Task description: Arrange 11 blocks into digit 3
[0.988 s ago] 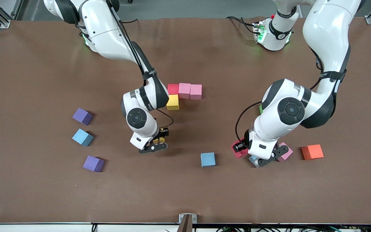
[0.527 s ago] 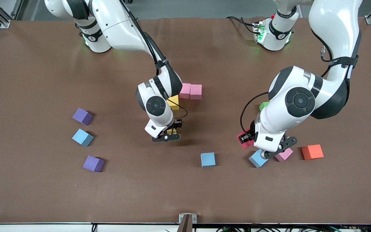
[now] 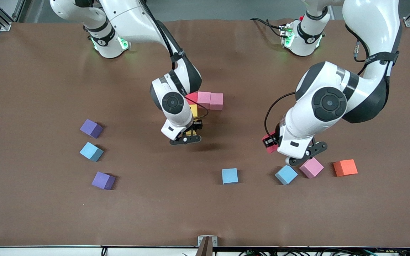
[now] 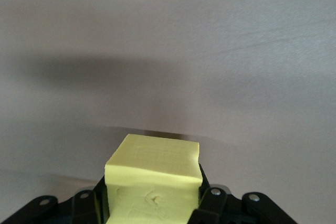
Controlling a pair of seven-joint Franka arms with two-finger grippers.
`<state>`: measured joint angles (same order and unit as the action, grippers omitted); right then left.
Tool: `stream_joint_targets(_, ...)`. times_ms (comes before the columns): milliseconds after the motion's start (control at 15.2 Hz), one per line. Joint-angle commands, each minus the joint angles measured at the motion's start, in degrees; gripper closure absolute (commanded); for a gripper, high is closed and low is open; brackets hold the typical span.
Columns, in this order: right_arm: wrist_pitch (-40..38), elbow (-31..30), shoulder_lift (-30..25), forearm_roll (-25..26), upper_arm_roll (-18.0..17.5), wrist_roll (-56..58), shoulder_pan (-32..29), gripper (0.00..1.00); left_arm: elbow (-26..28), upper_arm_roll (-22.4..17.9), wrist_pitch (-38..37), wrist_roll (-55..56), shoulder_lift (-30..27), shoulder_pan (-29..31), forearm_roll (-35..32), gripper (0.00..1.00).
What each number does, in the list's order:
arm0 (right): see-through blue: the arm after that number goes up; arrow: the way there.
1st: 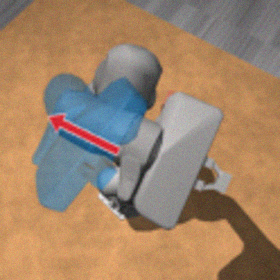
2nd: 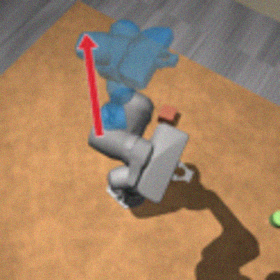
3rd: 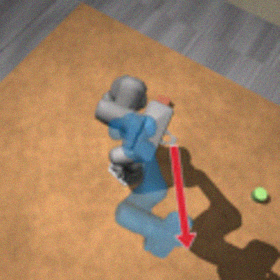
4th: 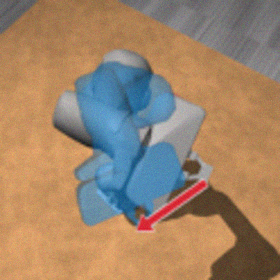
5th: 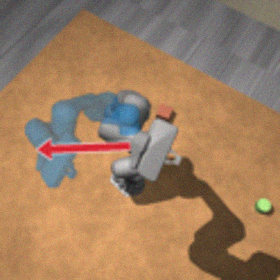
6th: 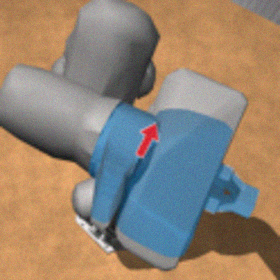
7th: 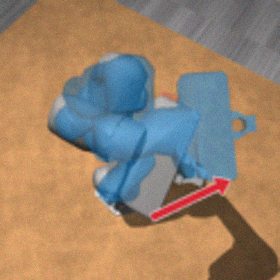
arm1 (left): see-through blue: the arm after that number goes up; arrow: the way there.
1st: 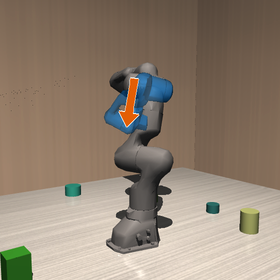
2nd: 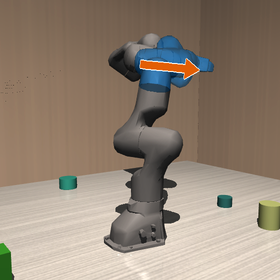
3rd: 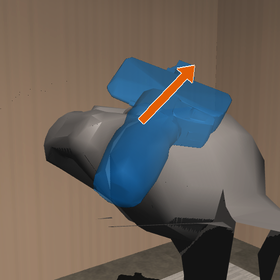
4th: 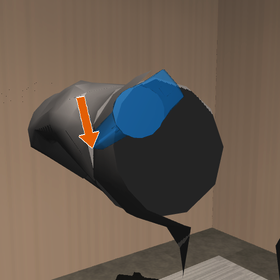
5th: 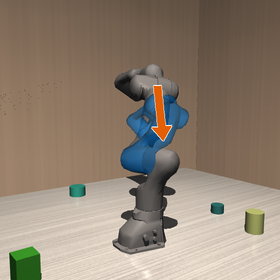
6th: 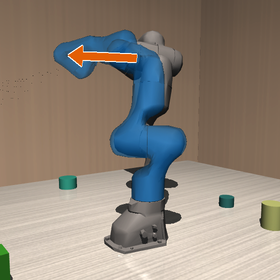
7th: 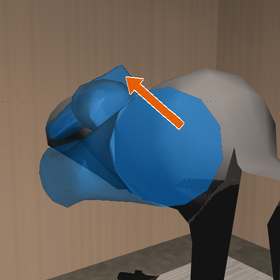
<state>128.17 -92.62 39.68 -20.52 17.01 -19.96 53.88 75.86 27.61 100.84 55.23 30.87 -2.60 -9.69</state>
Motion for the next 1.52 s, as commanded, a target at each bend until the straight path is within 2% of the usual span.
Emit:
stream_joint_targets(0,3.5,-3.9,-1.7,-1.2,0.3,-0.3,0.8,0.81,1.5,0.1,-0.7,-1.1,-0.5,1.3,1.0,0.99)
stream_joint_targets(725,9.1,-6.5,-1.2,-1.2,0.2,-0.3,2.5,0.81,1.7,0.0,-2.4,-2.8,-0.5,1.2,0.2,1.0)
stream_joint_targets(1120,8.4,-7.1,-1.2,-1.1,0.2,0.1,2.5,0.8,1.5,-0.4,-2.4,-2.7,-0.5,1.1,-0.1,1.0)
stream_joint_targets(1450,8.2,-7.3,-1.2,-1.1,0.2,-0.1,3.0,0.79,1.5,-0.4,-2.4,-2.8,-0.3,0.8,-3.1,1.0)
